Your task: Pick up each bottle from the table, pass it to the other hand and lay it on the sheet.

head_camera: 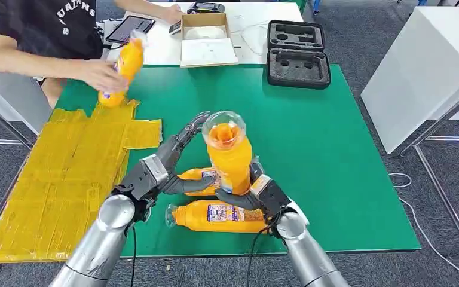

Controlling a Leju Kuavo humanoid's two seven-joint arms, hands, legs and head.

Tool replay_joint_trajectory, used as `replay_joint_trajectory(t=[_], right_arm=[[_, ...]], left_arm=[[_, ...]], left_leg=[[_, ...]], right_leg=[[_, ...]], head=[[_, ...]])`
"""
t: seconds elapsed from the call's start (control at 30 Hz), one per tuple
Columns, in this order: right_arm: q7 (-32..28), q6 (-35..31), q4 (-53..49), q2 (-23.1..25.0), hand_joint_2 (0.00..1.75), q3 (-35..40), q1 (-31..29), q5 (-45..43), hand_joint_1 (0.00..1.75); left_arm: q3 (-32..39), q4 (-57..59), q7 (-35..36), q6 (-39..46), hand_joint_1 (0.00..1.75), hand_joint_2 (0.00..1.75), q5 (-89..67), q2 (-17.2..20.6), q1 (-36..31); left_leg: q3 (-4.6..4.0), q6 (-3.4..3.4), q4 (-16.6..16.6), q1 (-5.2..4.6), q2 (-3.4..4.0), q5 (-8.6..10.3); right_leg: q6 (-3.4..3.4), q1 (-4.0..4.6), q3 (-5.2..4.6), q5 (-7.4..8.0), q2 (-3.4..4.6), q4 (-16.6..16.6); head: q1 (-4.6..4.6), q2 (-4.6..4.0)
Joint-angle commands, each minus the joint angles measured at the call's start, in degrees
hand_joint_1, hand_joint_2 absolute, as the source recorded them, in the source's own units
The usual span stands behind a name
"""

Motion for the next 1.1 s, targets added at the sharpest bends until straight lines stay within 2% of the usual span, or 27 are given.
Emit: replay_joint_trajectory(t=[0.03, 0.13, 0.4, 0.63, 0.8, 0.9, 0.93, 0.97, 1.03, 1.1], right_arm=[[0.8, -0.2, 8.0, -1.4, 1.75, 8.0, -5.3, 1.6, 1.75], [0.9, -0.5, 9.6, -1.1, 1.75, 8.4, -6.4, 1.5, 1.75], [0.2, -5.0, 13.2, -0.3, 1.75, 13.8, -8.5, 5.6, 1.75], [0.3, -5.8, 13.6, -0.1, 1.75, 13.8, -9.0, 5.7, 1.75], [0.3, -5.8, 13.6, -0.1, 1.75, 13.8, -9.0, 5.7, 1.75], [0.3, -5.8, 13.6, -0.1, 1.75, 13.8, -9.0, 5.7, 1.75], [0.3, -5.8, 13.6, -0.1, 1.75, 13.8, -9.0, 5.7, 1.75], [0.3, -5.8, 13.6, -0.1, 1.75, 13.8, -9.0, 5.7, 1.75], [0.3, -7.8, 14.3, 0.6, 1.75, 12.6, -9.3, 4.2, 1.75], [0.5, -10.8, 14.6, 1.3, 1.75, 10.5, -10.0, 2.8, 1.75]], left_arm=[[-3.7, 3.2, 0.3, 0.6, 0.0, 1.75, 2.1, 2.5, -3.5], [-3.8, 3.3, 0.3, 0.8, 0.0, 1.75, 2.6, 2.3, -3.6], [-5.2, 2.9, 0.1, 1.7, 0.0, 1.75, 4.1, 2.6, -3.2], [-5.2, 2.8, 0.0, 1.8, 0.0, 1.75, 4.4, 2.6, -3.1], [-5.2, 2.8, 0.0, 1.8, 0.0, 1.75, 4.4, 2.6, -3.1], [-5.2, 2.8, 0.0, 1.8, 0.0, 1.75, 4.4, 2.6, -3.1], [-5.2, 2.8, 0.0, 1.8, 0.0, 1.75, 4.4, 2.6, -3.1], [-5.2, 2.8, 0.0, 1.8, 0.0, 1.75, 4.4, 2.6, -3.1], [-5.3, 2.3, 0.0, 1.9, 0.0, 1.75, 4.7, 2.7, -2.5], [-5.5, 1.5, 0.0, 2.2, 0.0, 1.75, 4.8, 2.7, -1.5]], left_leg=[[0.45, -0.23, 0.1, 0.07, 0.26, -0.26], [0.21, -0.13, 0.0, 0.05, 0.19, -0.11], [0.33, -0.18, 0.0, 0.06, 0.22, -0.18], [0.42, -0.23, 0.1, 0.09, 0.22, -0.24], [0.15, -0.12, 0.0, 0.05, 0.11, -0.07], [0.36, -0.21, 0.1, 0.08, 0.2, -0.21], [0.17, -0.13, 0.0, 0.05, 0.12, -0.08], [0.42, -0.23, 0.1, 0.09, 0.21, -0.25], [0.18, -0.13, 0.0, 0.05, 0.12, -0.08], [0.43, -0.23, 0.1, 0.08, 0.24, -0.26]], right_leg=[[-0.11, 0.09, 0.46, -0.18, 0.1, 0.0], [-0.06, 0.05, 0.21, -0.05, 0.1, 0.0], [-0.09, 0.07, 0.33, -0.13, 0.09, 0.0], [-0.1, 0.1, 0.44, -0.18, 0.06, 0.0], [-0.06, 0.05, 0.15, -0.05, 0.02, 0.0], [-0.1, 0.08, 0.37, -0.16, 0.05, 0.0], [-0.06, 0.05, 0.18, -0.06, 0.02, 0.0], [-0.11, 0.1, 0.44, -0.2, 0.04, 0.0], [-0.07, 0.04, 0.18, -0.07, 0.02, 0.0], [-0.12, 0.09, 0.44, -0.2, 0.08, 0.0]], head=[[0.0, 0.0], [0.0, 0.0], [0.0, 0.0], [-0.02, 0.0], [0.0, 0.0], [0.0, 0.0], [0.0, 0.0], [0.0, 0.0], [0.0, 0.0], [0.0, 0.0]])
